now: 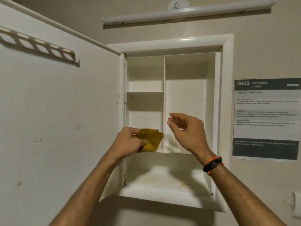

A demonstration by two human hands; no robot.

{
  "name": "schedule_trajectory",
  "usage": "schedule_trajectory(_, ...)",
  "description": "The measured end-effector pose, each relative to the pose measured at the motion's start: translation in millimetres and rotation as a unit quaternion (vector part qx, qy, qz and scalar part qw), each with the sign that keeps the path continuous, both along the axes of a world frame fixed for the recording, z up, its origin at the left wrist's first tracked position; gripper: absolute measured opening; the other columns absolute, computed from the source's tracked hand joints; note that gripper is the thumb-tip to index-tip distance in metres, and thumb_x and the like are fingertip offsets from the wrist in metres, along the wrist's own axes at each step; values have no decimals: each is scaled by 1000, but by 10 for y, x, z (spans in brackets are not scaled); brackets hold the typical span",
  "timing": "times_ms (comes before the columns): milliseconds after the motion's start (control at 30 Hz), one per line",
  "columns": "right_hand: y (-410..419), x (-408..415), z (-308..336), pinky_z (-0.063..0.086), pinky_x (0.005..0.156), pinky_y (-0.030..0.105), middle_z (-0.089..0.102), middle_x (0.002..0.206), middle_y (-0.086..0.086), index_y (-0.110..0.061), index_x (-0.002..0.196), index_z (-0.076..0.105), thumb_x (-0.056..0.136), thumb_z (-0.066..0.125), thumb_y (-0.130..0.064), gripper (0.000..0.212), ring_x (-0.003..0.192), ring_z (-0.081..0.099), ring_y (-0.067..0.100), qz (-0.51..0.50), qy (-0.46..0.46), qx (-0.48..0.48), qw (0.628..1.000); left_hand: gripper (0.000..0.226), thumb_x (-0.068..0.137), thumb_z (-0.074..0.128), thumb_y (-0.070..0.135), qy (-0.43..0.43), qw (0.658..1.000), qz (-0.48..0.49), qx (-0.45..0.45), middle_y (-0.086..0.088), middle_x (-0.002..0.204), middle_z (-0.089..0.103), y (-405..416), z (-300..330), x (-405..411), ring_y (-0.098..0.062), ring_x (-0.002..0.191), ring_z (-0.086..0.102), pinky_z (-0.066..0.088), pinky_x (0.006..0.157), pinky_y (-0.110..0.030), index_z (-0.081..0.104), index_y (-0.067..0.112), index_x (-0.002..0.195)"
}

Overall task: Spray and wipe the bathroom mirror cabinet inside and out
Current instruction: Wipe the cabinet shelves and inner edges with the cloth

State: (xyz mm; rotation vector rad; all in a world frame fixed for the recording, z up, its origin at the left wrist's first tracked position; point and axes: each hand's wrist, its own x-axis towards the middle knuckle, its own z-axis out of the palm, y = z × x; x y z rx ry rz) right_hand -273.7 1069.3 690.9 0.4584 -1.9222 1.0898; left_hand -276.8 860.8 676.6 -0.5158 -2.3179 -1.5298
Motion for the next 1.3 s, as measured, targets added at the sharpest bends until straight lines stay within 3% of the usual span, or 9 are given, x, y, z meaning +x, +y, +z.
schedule_trajectory(100, -26, 120, -224, 54, 88, 15, 74, 99, -13, -21, 117, 72, 83, 75, -35, 37, 91, 66, -10, 21, -40, -2, 999, 14, 85, 65, -2, -95, 983, -100, 119, -9, 78, 72, 20, -57, 105, -16, 67, 70, 56, 62, -26, 73, 6, 93)
schedule_trajectory(267, -51, 260, -536, 58, 78, 19, 76, 92, -14, -27, 107, 74, 74, 78, -50, 40, 86, 70, -4, 89, -139, -70, 984, 22, 84, 65, -5, -171, 954, -166, 182, -11, 81, 71, 138, -195, 150, -18, 71, 70, 57, 62, -28, 67, -3, 105)
schedule_trajectory(533, 38, 291, -815, 60, 72, 31, 77, 86, 1, -12, 100, 72, 64, 90, -25, 43, 79, 74, 13, 112, -217, -293, 925, 55, 68, 84, 1, -198, 953, -131, 190, -18, 109, 71, 337, -465, 174, -29, 97, 71, 59, 77, -32, 60, 2, 118)
schedule_trajectory(733, 88, 442, -935, 60, 71, 28, 76, 99, 11, -4, 105, 70, 67, 82, -22, 44, 89, 74, 20, 282, -308, -380, 825, 66, 68, 81, -6, -185, 956, -123, 189, -18, 107, 72, 418, -574, 139, -29, 94, 72, 59, 78, -34, 53, 5, 127)
schedule_trajectory(900, 64, 470, -1011, 56, 90, 39, 66, 123, 19, 0, 132, 51, 85, 72, -12, 53, 111, 66, 30, 316, -334, -394, 796, 75, 67, 85, 0, -136, 976, -124, 115, -11, 105, 72, 473, -614, 137, -24, 94, 72, 60, 77, -34, 48, 10, 131)
schedule_trajectory(1033, 84, 521, -1013, 57, 61, 29, 70, 114, 13, -9, 127, 56, 85, 72, -17, 46, 93, 70, 24, 261, -330, -454, 785, 56, 72, 85, 25, 26, 1000, 6, -2, 8, 108, 66, 467, -568, 93, -7, 91, 67, 54, 71, -20, 57, 21, 120)
schedule_trajectory(1167, 251, 547, -1027, 59, 81, 44, 63, 117, 16, -13, 128, 50, 86, 69, -12, 46, 103, 66, 34, 220, -331, -497, 771, 33, 93, 62, 28, 187, 962, 84, -180, 2, 123, 63, 320, -400, -101, -14, 110, 59, 49, 95, -31, 59, 18, 124)
schedule_trajectory(1233, 325, 586, -1028, 56, 87, 52, 57, 124, 21, -10, 130, 44, 87, 62, -4, 47, 108, 63, 42, 246, -321, -538, 740, 38, 98, 53, 31, 193, 930, 83, -300, -4, 132, 59, 237, -333, -238, -21, 122, 53, 42, 104, -35, 54, 14, 132)
schedule_trajectory(1300, 360, 599, -1044, 57, 85, 50, 58, 121, 21, -7, 126, 44, 88, 59, 0, 41, 106, 63, 41, 209, -305, -534, 760, 41, 101, 47, 35, 161, 910, 71, -377, -6, 132, 59, 159, -320, -343, -25, 122, 54, 42, 102, -37, 52, 12, 134)
